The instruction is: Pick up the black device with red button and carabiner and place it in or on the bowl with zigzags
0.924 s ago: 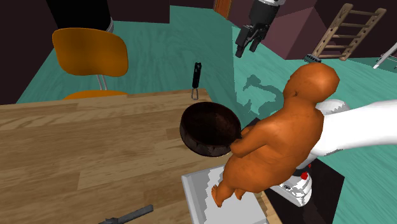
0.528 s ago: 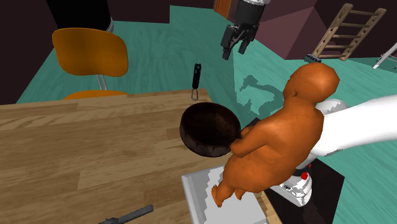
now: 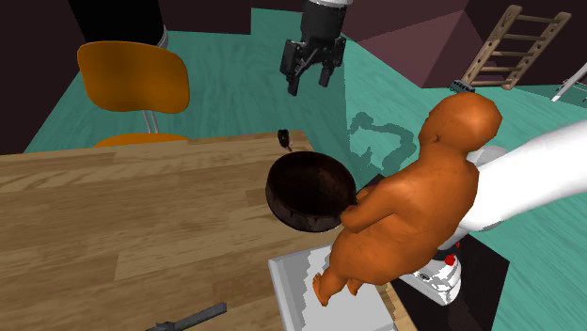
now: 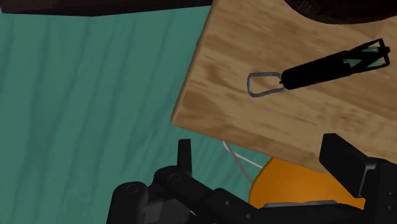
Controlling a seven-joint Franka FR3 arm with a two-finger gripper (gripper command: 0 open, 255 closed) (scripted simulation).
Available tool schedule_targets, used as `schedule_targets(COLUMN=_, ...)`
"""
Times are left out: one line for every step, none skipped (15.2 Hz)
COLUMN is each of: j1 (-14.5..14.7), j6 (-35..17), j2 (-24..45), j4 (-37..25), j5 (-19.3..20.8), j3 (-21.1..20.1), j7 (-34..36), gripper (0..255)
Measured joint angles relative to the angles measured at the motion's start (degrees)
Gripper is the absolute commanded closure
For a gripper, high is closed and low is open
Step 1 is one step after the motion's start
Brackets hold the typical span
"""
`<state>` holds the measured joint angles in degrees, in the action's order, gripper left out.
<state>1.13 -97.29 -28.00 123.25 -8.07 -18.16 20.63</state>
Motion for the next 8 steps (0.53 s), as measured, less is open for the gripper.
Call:
schedule_targets(j1=0.1, j6=-0.1, j2=1.9, j4=-1.6, j5=-0.1, j3=-1.2, j7=1.8, gripper=0)
schedule_targets(j1=0.1, j6=0.0, j2=3.6, j4=-3.1, j5=-0.2, j3=-2.3, j7=3.3, gripper=0)
schedule_targets(j1=0.2, j6=-0.3, j2=4.0, j4=-3.2, j5=-0.3, j3=-2.7, j7=3.9, gripper=0)
schedule_targets(j1=0.2, j6=-0.9, j2=4.2, j4=-2.8, j5=-0.3, j3=-2.9, j7=4.1, gripper=0)
schedule_targets(j1=0.3, j6=-1.6, j2=4.3, j4=-2.2, j5=-0.4, j3=-3.1, j7=4.3, gripper=0)
schedule_targets(j1=0.3, j6=-2.3, j2=4.3, j4=-1.4, j5=-0.5, j3=-3.2, j7=4.3, gripper=0)
schedule_targets(j1=0.3, j6=-3.0, j2=4.4, j4=-0.8, j5=-0.5, j3=-3.2, j7=4.3, gripper=0)
schedule_targets(j1=0.3, j6=-3.8, j2=4.5, j4=0.0, j5=-0.5, j3=-3.3, j7=4.3, gripper=0)
